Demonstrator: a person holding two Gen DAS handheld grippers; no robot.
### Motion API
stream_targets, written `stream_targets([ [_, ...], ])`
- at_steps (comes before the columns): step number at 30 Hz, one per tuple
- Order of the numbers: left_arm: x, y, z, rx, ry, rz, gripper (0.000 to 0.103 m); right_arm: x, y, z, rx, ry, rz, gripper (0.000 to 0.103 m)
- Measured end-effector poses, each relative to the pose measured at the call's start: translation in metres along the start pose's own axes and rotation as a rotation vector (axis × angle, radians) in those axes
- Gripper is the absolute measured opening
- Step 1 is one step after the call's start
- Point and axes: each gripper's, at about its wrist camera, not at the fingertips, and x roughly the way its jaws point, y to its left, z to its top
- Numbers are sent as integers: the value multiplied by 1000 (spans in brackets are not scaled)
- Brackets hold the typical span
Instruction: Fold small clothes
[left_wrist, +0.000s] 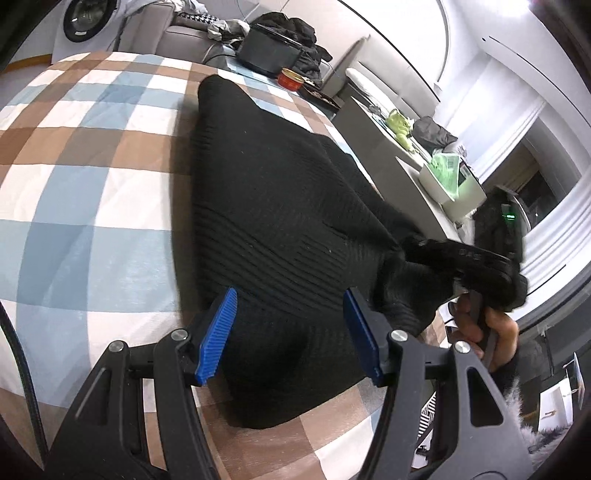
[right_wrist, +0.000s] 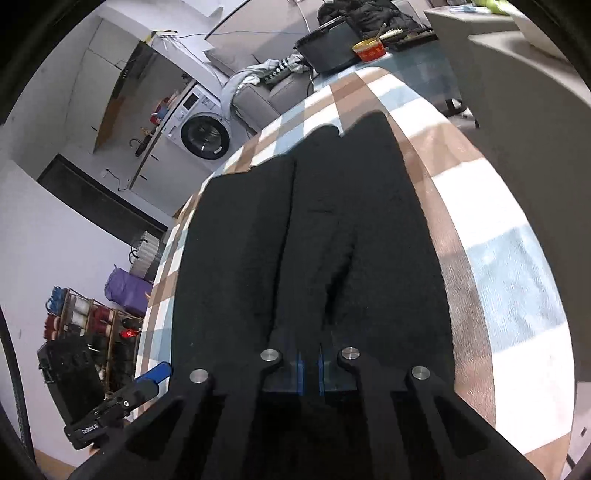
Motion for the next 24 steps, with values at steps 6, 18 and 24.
stream_targets([
  [6,-12,4,5,-6,-32,-5,57,-68,32,-1,-116,-169,-33,4],
  [18,6,8,4,-19,7,11,57,-38,-39,-25,17,7,-150,21],
  [24,13,13,7,-35,20,15,57,-39,-42,-1,44,-51,-144,39],
])
